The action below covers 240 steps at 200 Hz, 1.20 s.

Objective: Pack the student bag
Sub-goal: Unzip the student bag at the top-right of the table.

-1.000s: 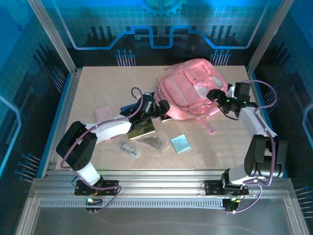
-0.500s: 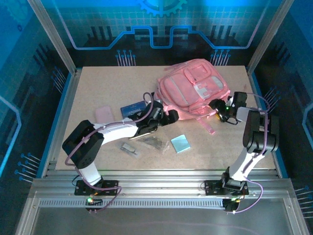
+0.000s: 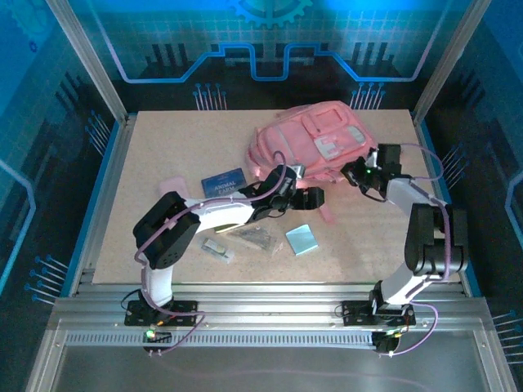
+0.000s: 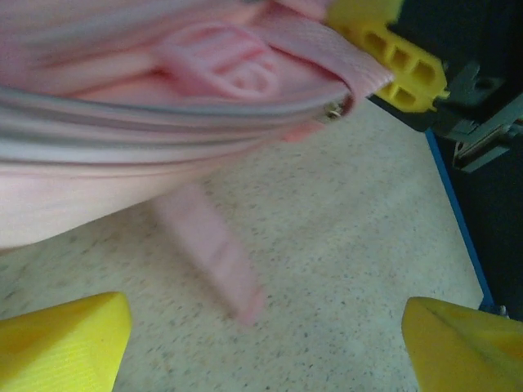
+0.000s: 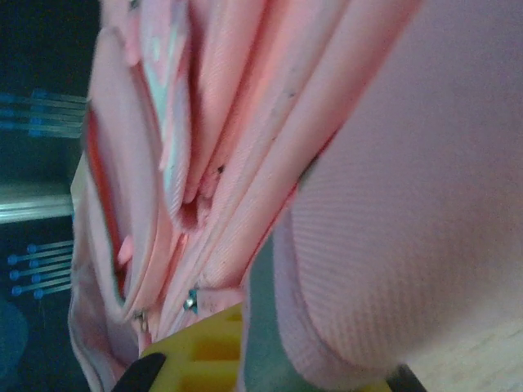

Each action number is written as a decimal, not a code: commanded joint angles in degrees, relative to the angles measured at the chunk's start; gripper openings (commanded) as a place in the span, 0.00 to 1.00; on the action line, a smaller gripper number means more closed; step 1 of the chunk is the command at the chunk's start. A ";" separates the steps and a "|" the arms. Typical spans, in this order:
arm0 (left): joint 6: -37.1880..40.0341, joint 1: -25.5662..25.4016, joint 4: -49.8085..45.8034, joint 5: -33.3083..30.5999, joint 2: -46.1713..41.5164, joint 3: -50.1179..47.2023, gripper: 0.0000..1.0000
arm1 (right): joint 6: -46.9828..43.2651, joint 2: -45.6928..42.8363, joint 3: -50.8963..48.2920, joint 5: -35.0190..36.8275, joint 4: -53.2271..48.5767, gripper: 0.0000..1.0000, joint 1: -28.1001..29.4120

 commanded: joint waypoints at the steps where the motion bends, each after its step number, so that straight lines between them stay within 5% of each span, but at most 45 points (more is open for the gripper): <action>1: 7.14 -0.37 -0.97 3.32 1.23 3.05 0.84 | 1.24 -2.68 6.57 1.77 -8.85 0.00 3.95; 49: 9.03 0.80 0.18 -1.71 3.30 6.96 0.84 | 4.13 -1.03 11.85 0.32 -9.10 0.00 6.07; 128: 10.29 7.97 -2.54 0.63 9.53 19.36 0.87 | 6.67 0.64 16.53 -3.12 -14.29 0.00 7.39; 240: 13.13 9.95 -4.76 4.81 14.38 27.75 0.53 | 9.89 1.30 14.85 -7.84 -12.09 0.00 8.26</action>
